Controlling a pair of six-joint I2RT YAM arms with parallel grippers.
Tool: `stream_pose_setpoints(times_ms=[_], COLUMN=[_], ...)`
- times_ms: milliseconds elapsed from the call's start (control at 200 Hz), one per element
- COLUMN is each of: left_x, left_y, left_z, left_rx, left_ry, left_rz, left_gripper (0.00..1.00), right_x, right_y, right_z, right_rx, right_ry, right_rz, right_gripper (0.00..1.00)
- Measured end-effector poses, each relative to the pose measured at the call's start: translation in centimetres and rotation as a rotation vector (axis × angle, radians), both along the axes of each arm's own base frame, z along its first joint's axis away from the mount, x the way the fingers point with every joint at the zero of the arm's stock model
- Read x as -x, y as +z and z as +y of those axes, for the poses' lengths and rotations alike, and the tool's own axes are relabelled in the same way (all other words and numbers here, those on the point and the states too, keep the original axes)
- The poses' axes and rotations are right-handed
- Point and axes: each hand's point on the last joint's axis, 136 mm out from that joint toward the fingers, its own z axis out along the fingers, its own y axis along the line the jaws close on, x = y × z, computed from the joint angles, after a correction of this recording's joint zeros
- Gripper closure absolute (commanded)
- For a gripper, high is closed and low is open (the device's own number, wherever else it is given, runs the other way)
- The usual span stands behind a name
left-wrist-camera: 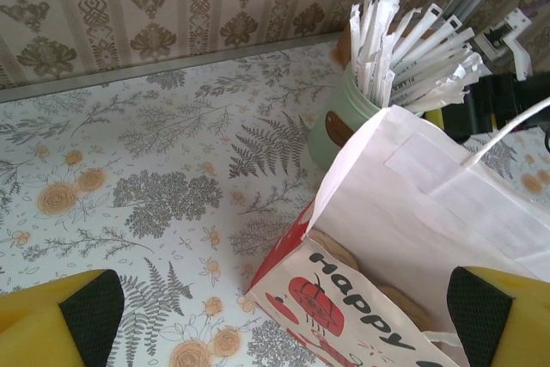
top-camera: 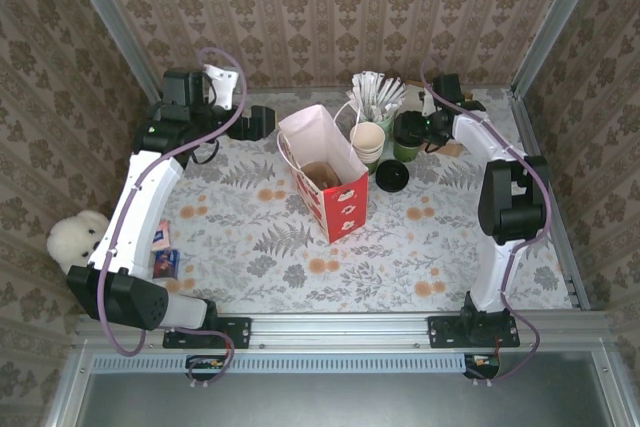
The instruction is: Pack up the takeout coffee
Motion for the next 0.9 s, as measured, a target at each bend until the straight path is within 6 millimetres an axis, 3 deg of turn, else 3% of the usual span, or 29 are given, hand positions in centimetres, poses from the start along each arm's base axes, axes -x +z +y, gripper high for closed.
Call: stream_pose_setpoints(times_ms=[365, 630, 750, 900], left_x=[-0.5, -0.4, -0.4, -0.2], left_y=[-1.3, -2.4, -1.9, -1.6], left_z=[1.3, 2.4, 3.7, 5.0], left_rx=[0.024, 0.051, 0.054, 0.070], left_ry=[0.128, 0.229, 0.304, 0.380], left_rz=[0.065, 0.118, 0.107, 0.097], left_gripper=[0.00, 0.00, 0.00, 0.00], right_x=[6.2, 12.2, 14.9, 17.7], right_y=[0.3, 1.2, 1.7, 1.6], right_z=[-2.4, -2.8, -1.9, 0.9], right_rx=[0.079, 0.061, 0.037, 0.014], right_ry=[-0.100, -0.147, -0.133, -0.052], right_rz=[0.029, 0.037, 0.028, 0.018], right_gripper=[0.21, 0.21, 0.21, 0.21])
